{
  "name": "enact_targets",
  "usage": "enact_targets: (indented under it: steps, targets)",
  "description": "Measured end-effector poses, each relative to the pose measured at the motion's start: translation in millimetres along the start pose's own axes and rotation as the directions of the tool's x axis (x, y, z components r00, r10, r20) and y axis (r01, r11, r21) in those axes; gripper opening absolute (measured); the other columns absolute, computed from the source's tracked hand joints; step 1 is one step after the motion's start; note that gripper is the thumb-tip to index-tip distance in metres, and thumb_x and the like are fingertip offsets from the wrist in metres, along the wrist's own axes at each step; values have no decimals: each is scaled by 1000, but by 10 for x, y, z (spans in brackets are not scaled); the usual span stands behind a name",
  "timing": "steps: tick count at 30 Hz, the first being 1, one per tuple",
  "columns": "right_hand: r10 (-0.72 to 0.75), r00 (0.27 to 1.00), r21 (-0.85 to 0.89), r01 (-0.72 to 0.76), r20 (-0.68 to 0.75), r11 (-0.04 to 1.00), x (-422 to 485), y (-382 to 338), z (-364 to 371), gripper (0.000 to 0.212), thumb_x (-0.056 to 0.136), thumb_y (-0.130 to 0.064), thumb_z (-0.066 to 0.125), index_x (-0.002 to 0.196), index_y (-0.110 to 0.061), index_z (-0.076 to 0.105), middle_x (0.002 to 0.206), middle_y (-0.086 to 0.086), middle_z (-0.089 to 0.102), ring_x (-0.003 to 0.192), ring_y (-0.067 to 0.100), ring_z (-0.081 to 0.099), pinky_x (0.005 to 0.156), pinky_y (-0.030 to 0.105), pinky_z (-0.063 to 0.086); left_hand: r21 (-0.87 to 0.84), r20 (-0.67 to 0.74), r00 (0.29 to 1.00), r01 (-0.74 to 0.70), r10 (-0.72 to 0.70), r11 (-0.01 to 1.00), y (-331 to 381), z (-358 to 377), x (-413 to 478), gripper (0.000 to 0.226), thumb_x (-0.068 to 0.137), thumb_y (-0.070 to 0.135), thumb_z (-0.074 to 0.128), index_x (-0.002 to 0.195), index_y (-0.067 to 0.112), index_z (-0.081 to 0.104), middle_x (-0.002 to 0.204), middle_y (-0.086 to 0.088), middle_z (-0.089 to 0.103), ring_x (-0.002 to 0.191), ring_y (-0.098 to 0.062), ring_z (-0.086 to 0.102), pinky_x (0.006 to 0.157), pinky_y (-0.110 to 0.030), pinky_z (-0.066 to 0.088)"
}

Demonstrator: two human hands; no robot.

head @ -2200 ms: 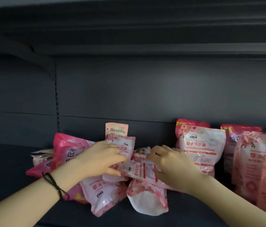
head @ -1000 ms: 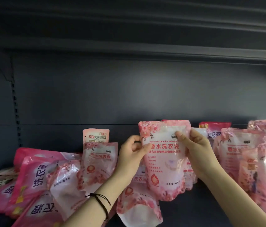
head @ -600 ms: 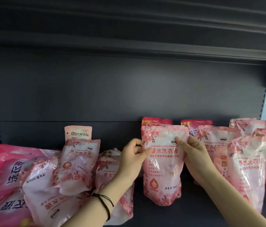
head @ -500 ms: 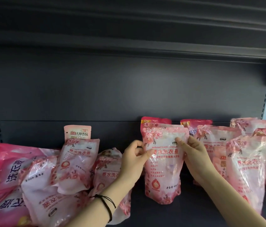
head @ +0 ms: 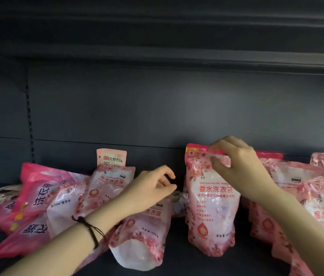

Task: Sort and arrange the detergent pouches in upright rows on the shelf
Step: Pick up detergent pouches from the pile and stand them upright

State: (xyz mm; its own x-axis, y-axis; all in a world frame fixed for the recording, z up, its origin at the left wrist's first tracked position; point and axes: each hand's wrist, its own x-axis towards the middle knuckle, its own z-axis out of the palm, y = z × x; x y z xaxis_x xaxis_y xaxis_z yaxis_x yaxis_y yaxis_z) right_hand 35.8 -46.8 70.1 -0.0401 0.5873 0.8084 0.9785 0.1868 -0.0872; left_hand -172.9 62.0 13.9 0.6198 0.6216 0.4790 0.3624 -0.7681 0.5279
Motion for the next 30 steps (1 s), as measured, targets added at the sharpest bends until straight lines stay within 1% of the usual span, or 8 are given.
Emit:
enact_targets:
  steps: [3,5,8,13,20,22,26,30]
  targets:
    - [-216,962,-132,239,167,962,87,-212,9,20,86,-19,62,105,-20,68,101,-2,63,94,24,58,81,36,41,504,72,991,-135,114,853,-126,-333,-54,21,91,47,50,111,39,51,94,19,63,88,-4,61,67,-28,48]
    - [-325,905,-120,367,275,922,154,-369,61,20,89,-23,58,106,-22,67,101,-3,63,93,22,58,81,35,43,678,136,977,-211,161,704,-234,-471,-40,25,92,48,45,113,36,51,99,13,63,99,-13,62,64,-28,43]
    - [-400,817,-46,458,416,888,215,-554,214,22,92,-30,48,108,-28,62,102,-7,61,94,15,57,78,34,47,692,231,964,-260,135,673,-392,-576,-22,28,92,46,43,113,32,53,83,12,55,115,-17,58,73,-33,50]
    - [-384,762,-75,490,522,869,270,-729,591,18,92,-34,45,104,-27,57,96,-8,56,91,15,57,69,29,46,708,273,947,-318,170,630,-635,-634,44,30,89,46,46,114,32,56,93,4,60,91,-18,60,69,-30,48]
    - [-164,737,-422,537,655,731,492,-806,1258,30,93,-27,49,122,-19,50,111,5,59,101,27,58,74,34,40,795,343,924,-380,166,472,-1041,-758,279,35,86,43,46,111,23,61,104,0,62,100,-24,58,82,-33,46]
    - [-97,745,-483,520,660,705,553,-760,1428,35,92,-28,51,125,-18,47,113,6,59,101,28,57,72,34,37,776,364,918,-393,158,493,-1172,-749,348,42,87,51,44,119,26,58,110,1,61,106,-22,54,88,-33,42]
    - [27,748,-512,426,663,746,556,-623,1739,35,95,-30,46,127,-17,46,119,9,59,107,30,58,82,38,43,646,419,906,-341,56,683,-1397,-660,445,49,88,61,43,129,35,50,130,2,53,128,-20,41,107,-37,31]
    - [161,649,-483,355,744,801,450,-541,2030,34,97,-20,40,129,-12,47,123,11,58,109,32,58,85,40,45,578,447,895,-292,4,762,-1484,-577,490,49,87,61,46,130,38,48,136,6,49,135,-16,32,113,-36,17]
